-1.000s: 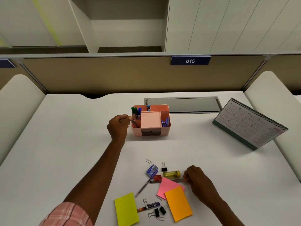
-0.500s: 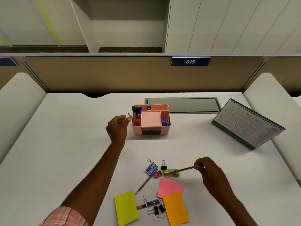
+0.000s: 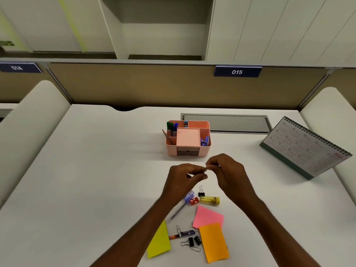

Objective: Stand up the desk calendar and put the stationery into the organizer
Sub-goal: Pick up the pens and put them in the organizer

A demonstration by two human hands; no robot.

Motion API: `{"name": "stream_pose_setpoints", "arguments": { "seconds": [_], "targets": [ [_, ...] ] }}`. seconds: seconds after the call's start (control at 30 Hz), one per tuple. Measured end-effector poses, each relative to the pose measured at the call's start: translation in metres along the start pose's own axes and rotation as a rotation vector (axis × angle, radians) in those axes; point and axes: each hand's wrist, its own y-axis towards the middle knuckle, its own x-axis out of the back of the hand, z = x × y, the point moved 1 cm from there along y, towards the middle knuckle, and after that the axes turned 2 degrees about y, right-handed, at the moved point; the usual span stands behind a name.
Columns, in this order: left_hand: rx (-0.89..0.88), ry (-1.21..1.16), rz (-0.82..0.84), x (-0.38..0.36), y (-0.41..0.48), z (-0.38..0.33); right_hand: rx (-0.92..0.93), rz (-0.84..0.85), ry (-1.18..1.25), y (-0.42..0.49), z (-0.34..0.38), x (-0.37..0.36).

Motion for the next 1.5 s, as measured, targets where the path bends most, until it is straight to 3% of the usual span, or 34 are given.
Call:
{"name": "stream_pose_setpoints", "arguments": {
  "seconds": [0.23,0.4,0.57,1.0,1.5],
  "targets": [
    [-0.033,-0.019,-0.288,0.029,0.005,0.003,0.080,-0.056,0.229,0.040,0.029,-0.022],
    [0.126,0.009,-0.423,0.044,0.007,0.017,0.095,-0.060,0.196,0.085,0.039,-0.034],
    [0.237,0.030,-0.418,0.053,-0.018,0.039,0.125,-0.144,0.139,0.139,0.042,-0.040],
    [0.421,-0.013,-0.266,0.055,-0.063,0.085,0.053,0.096,-0.267,0.185,0.031,-0.098],
    [0.473,-0.063,-0.267,0.065,-0.071,0.102,0.032,0.156,-0.308,0.202,0.023,-0.132]
  ]
}}
